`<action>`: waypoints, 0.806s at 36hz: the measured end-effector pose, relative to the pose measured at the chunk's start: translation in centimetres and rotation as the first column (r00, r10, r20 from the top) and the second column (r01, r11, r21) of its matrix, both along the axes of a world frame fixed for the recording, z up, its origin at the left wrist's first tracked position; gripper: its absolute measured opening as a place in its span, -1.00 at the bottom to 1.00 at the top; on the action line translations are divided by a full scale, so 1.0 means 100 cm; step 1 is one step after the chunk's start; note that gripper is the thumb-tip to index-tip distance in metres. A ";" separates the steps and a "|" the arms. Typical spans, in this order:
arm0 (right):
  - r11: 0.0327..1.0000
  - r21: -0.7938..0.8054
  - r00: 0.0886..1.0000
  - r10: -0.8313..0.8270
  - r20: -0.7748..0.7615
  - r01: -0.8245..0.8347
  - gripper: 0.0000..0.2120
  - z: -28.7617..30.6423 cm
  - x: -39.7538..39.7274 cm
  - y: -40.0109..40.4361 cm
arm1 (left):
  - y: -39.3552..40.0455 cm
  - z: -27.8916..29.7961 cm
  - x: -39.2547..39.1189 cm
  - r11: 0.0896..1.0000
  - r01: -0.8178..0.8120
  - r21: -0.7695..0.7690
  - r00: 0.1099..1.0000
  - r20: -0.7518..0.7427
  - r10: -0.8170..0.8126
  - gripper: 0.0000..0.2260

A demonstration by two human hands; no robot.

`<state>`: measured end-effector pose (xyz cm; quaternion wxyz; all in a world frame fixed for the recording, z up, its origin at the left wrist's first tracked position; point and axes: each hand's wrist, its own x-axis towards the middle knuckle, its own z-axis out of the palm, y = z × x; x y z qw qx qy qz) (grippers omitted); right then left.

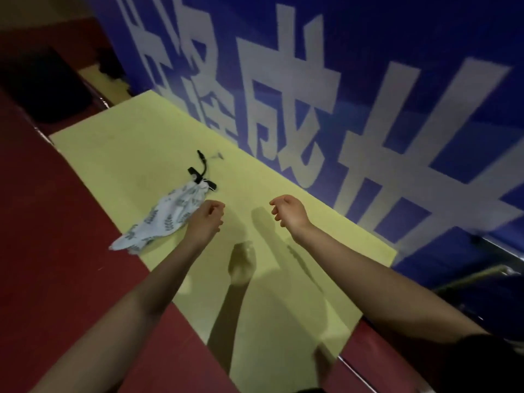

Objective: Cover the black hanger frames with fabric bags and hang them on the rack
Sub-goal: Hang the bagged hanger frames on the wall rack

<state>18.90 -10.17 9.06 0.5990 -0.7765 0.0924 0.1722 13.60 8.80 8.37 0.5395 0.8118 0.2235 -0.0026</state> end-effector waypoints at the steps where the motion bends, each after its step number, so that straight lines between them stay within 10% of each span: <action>1: 0.999 0.000 0.999 0.040 -0.029 -0.040 -0.81 -0.005 0.007 0.021 | 0.024 -0.006 0.000 0.998 -0.019 0.053 1.000 -0.010 0.020 -0.83; 16: 0.996 0.085 0.890 0.005 -0.456 0.038 -0.81 -0.084 0.079 0.201 | 0.228 -0.109 0.097 0.894 0.045 0.447 0.960 -0.266 0.085 -0.50; 22: 0.987 0.103 0.849 -0.052 -0.526 0.124 -0.84 -0.101 0.103 0.223 | 0.234 -0.144 0.126 0.893 0.304 0.332 0.903 -0.399 -0.159 -0.29; 29: 0.971 0.152 0.833 -0.074 -0.548 0.186 -0.71 -0.114 0.122 0.223 | 0.204 -0.143 0.116 0.921 0.371 0.122 0.876 -0.376 -0.303 -0.62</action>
